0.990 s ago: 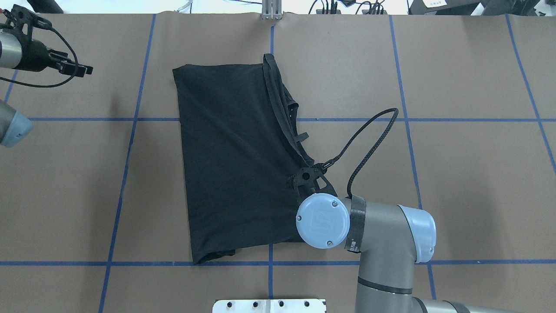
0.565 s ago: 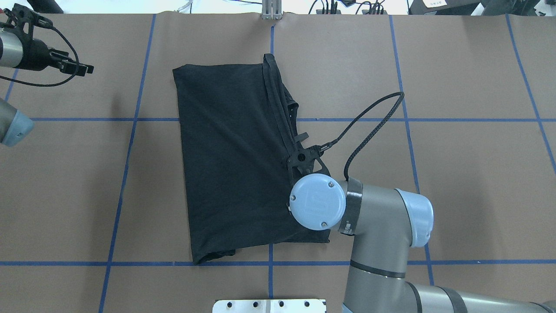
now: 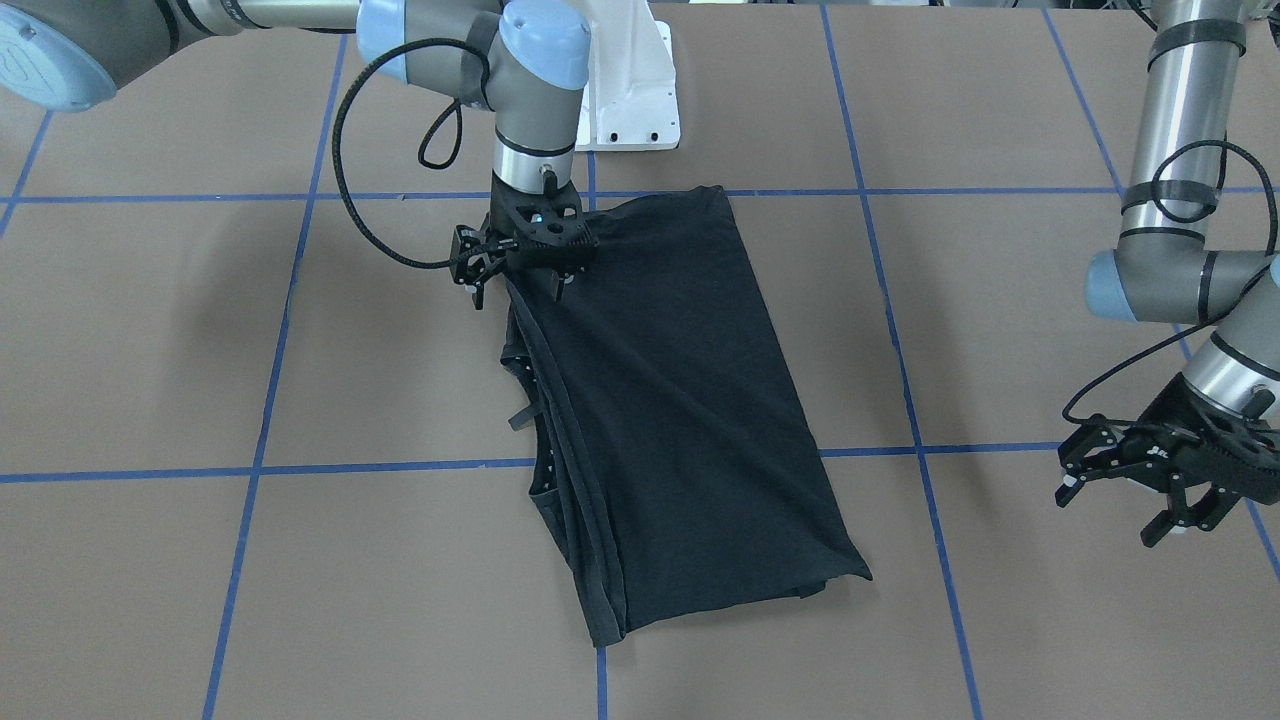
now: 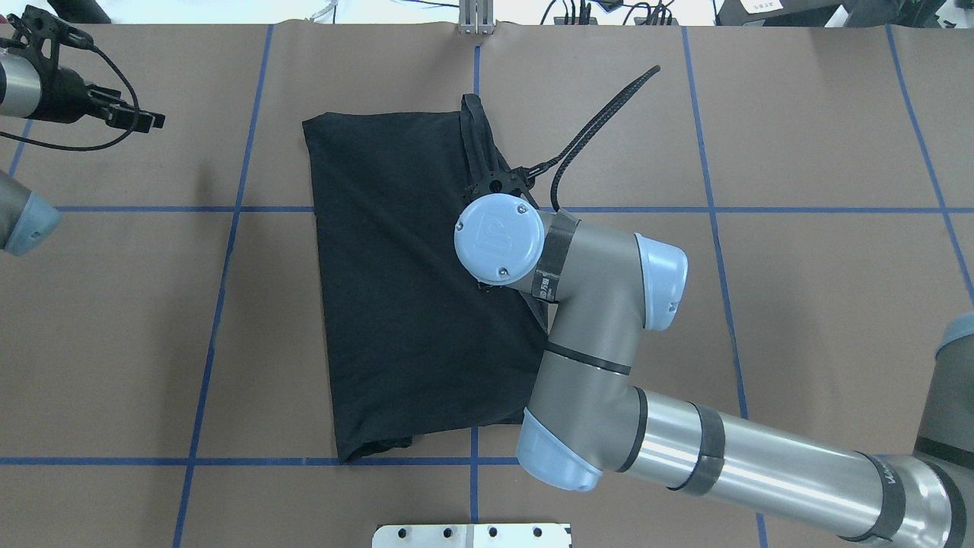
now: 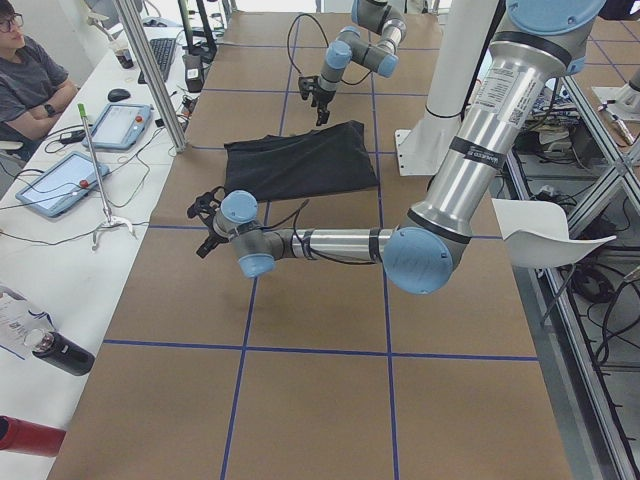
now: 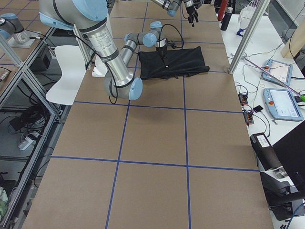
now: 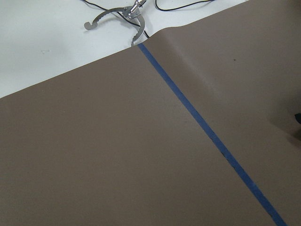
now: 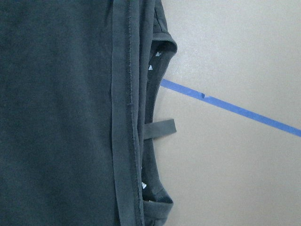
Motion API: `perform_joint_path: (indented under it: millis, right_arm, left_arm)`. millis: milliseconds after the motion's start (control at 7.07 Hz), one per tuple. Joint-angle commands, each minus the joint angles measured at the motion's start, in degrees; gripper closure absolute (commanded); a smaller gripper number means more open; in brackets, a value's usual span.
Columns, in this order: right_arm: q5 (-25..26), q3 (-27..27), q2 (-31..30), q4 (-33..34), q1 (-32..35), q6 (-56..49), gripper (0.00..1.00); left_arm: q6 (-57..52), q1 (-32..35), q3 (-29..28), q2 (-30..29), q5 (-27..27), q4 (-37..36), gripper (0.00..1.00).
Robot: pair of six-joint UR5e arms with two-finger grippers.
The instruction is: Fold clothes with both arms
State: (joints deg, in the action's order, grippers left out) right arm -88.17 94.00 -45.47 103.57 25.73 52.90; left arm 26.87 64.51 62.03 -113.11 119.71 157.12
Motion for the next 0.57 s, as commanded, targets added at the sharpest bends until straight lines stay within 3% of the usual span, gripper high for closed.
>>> perform_joint_path:
  millis: [0, 283, 424]
  right_arm:
    - [-0.2, -6.3, 0.7, -3.5, 0.6, -1.9, 0.01]
    - [-0.2, -12.2, 4.6, -3.3, 0.5, -1.8, 0.06]
    - [-0.3, -12.6, 5.0, -3.2, 0.5, -1.8, 0.06]
  left_arm:
    - [0.0, 0.0, 0.0, 0.0, 0.0, 0.0, 0.0]
    - [0.0, 0.0, 0.0, 0.0, 0.0, 0.0, 0.0]
    - [0.0, 0.0, 0.0, 0.0, 0.0, 0.0, 0.0]
